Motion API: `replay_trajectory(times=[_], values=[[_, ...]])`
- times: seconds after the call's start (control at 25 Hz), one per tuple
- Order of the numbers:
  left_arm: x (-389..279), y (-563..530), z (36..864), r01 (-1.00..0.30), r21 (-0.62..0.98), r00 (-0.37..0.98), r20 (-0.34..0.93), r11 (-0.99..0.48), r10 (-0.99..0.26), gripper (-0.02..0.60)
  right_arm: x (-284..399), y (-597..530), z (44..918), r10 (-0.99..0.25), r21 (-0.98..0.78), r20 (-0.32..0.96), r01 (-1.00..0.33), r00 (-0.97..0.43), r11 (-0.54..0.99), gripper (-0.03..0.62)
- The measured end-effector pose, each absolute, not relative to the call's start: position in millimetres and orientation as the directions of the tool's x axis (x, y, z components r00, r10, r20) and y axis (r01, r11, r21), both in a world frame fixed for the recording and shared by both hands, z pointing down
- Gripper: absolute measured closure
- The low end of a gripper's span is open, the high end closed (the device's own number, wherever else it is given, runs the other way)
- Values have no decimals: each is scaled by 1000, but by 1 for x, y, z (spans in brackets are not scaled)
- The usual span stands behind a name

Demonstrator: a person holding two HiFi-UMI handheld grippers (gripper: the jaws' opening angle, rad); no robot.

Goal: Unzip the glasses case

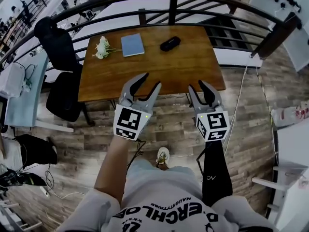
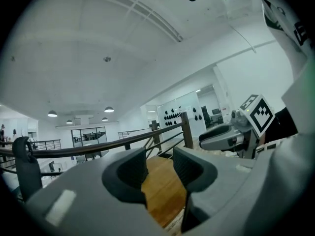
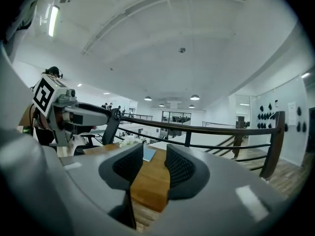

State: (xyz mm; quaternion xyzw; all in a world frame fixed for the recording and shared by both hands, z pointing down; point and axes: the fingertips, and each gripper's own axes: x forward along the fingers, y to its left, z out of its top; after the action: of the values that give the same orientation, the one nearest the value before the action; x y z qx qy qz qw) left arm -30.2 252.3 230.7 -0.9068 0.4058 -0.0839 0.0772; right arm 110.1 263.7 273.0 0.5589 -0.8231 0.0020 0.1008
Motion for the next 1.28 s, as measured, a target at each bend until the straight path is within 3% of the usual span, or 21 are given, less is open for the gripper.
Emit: replay_trajectory(times=[0.84, 1.28], values=[[-36, -14, 310, -665, -175, 703, 183, -726, -688, 403, 94, 2, 334, -895, 64, 248, -916, -370, 396, 421], [-27, -122, 393, -573, -48, 740, 398, -818, -542, 411, 90, -106, 387, -767, 113, 483, -839, -422, 532, 419]])
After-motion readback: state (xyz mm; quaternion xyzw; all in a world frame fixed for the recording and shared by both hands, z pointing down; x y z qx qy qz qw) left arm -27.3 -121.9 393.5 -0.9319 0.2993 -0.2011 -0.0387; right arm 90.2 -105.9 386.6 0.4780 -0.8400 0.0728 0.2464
